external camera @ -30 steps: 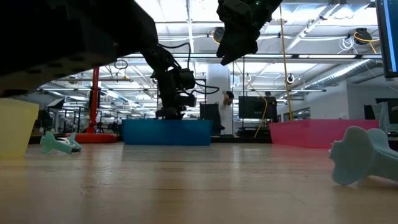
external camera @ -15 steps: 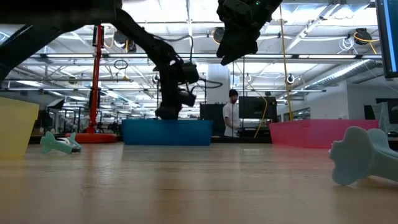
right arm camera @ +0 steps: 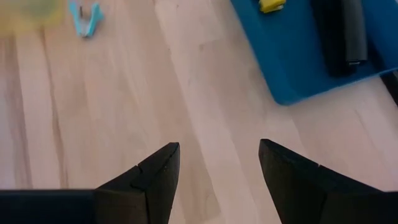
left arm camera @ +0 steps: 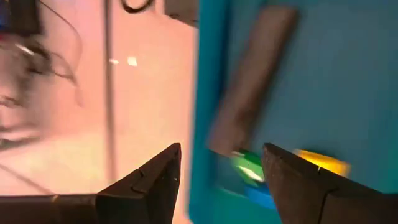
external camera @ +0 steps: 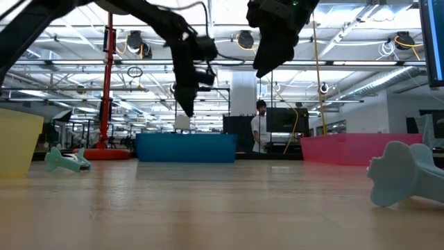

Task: Pick and place Stapler, Stapler remover, tape
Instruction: Put the light blue stapler into the blue bin

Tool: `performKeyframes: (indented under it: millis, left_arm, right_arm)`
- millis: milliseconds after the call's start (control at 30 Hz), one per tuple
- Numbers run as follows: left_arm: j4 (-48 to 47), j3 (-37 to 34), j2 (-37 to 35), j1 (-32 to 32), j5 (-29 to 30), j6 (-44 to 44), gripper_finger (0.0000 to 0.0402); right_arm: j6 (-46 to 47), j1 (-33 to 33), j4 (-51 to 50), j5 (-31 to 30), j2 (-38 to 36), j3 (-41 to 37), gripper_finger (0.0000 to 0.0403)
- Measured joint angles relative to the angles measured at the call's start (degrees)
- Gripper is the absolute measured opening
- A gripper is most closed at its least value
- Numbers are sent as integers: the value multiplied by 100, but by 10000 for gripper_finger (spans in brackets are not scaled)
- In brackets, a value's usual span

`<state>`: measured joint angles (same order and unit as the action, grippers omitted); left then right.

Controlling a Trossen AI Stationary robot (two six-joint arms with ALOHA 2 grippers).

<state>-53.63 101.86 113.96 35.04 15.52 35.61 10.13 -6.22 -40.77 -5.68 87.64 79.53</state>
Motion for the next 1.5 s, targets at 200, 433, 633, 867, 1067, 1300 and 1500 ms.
performKeyframes:
  millis: [200, 433, 633, 867, 1067, 1300, 1500]
  left_arm:
    - [-943, 0, -842, -30, -2527, -1241, 223]
    - [-852, -234, -1710, -167, -5009, -1525, 223]
    - [325, -1149, -2372, -661, -4953, -2505, 223]
    - [2481, -2495, -2828, -1437, -3779, -4414, 223]
    - [2791, -2784, -2896, -2178, -2708, -5337, 223]
    - [3142, -2791, -2896, -3157, -1543, -5905, 223]
    - [3522, -2789, -2896, -3888, -759, -6338, 223]
  right_arm:
    - [-486, 254, -828, 825, -36, 0, 212]
    - [-621, 699, -2213, 1979, -37, 2, 212]
    - [-1232, 1233, -3183, 2090, -37, 2, 212]
    - [-1964, 2022, -4482, 2091, -98, -6, 212]
    - [-1956, 2699, -4098, 2114, -637, -399, 212]
    - [-1181, 3462, -3010, 2156, -1186, -1196, 212]
    - [-752, 4125, -1813, 2391, -1298, -1850, 212]
